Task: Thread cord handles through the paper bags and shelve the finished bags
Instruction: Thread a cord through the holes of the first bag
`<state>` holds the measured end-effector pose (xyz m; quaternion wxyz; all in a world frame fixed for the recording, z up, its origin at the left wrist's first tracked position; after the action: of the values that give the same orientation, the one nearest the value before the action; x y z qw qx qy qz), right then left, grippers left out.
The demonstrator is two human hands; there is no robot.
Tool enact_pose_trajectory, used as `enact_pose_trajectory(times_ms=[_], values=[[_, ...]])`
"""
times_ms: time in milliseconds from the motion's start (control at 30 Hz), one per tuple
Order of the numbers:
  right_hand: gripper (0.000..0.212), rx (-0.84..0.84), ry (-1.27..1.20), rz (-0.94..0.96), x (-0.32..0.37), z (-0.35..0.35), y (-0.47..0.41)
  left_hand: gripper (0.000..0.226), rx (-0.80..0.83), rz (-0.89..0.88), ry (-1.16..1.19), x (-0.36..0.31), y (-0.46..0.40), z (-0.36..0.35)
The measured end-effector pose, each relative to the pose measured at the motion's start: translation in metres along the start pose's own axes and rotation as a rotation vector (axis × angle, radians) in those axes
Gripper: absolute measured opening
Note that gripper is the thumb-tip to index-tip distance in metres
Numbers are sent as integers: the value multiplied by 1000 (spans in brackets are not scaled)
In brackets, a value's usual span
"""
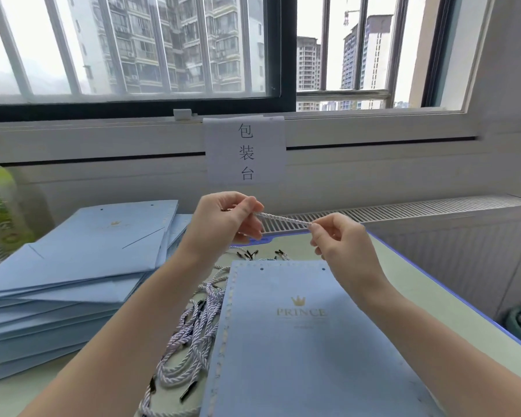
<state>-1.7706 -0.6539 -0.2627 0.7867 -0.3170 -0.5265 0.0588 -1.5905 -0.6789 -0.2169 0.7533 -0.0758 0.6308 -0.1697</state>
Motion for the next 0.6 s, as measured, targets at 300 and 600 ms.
enact_pose_trajectory(times_ms=[300, 600], values=[[24, 139, 154, 234, 6, -9, 8, 13, 267, 196, -53, 4, 4, -12], [13, 286, 50, 198, 11, -8, 10, 34, 279, 182, -338, 3, 6, -14]])
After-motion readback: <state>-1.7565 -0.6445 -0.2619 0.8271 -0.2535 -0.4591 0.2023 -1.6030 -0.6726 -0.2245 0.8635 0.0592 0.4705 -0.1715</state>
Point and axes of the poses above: each hand's wrist, its own y-axis away from the middle knuckle, its own z-axis out of the back of the hand, x = y × z, the point moved 1 cm from there along -y, towards the middle knuckle, and after that the axes turned 5 degrees about z, right-handed, at the moved point
